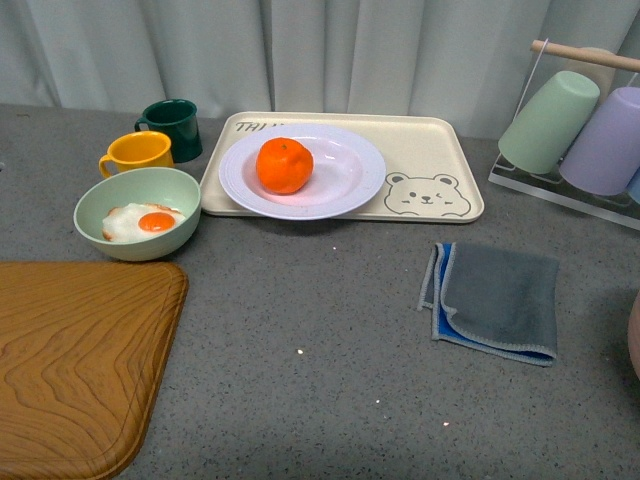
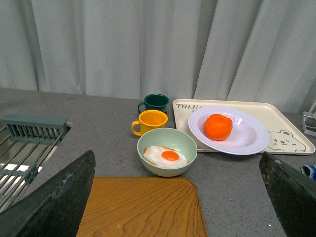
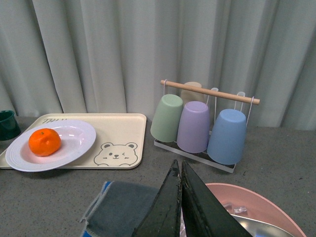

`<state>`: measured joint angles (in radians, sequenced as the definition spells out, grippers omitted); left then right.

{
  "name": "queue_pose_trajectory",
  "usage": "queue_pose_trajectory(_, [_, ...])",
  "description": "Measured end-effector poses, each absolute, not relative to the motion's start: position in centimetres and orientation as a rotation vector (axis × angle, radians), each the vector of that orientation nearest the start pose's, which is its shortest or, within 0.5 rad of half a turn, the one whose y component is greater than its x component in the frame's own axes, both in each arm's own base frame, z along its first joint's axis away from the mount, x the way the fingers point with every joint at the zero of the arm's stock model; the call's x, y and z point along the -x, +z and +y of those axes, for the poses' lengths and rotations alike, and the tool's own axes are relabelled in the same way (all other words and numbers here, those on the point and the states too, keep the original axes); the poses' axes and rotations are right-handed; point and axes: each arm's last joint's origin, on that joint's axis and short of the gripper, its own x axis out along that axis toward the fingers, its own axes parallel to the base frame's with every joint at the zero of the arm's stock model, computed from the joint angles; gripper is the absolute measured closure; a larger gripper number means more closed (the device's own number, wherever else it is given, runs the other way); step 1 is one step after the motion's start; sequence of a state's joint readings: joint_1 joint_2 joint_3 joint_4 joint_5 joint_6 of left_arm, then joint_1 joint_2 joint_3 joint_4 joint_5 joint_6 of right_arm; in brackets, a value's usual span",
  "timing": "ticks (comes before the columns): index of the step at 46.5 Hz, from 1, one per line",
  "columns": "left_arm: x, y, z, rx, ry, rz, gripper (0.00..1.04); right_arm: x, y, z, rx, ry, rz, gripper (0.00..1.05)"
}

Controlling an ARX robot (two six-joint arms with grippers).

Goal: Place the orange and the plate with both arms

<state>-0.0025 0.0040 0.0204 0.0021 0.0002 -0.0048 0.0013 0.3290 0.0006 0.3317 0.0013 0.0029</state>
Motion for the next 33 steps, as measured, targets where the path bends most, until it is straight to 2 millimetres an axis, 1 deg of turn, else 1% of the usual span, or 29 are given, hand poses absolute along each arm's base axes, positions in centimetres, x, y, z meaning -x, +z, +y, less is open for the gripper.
queue_pose_trajectory(26, [-9.7,17.0,0.0,0.005,-0.002,-0.018,0.07,-10.8,16.6,0.0,-0.003,0.000,-0.004,1.04])
queue_pose_trajectory(30, [-9.7,17.0,0.0,0.005,-0.002,-0.018,0.07,-10.0,16.2,0.0,-0.003,0.003,0.029,1.04])
queue_pose_trajectory(33, [-9.7,17.0,0.0,0.005,-0.002,-0.018,0.07,-9.8,16.4,0.0,-0.003,0.003,-0.002,1.04])
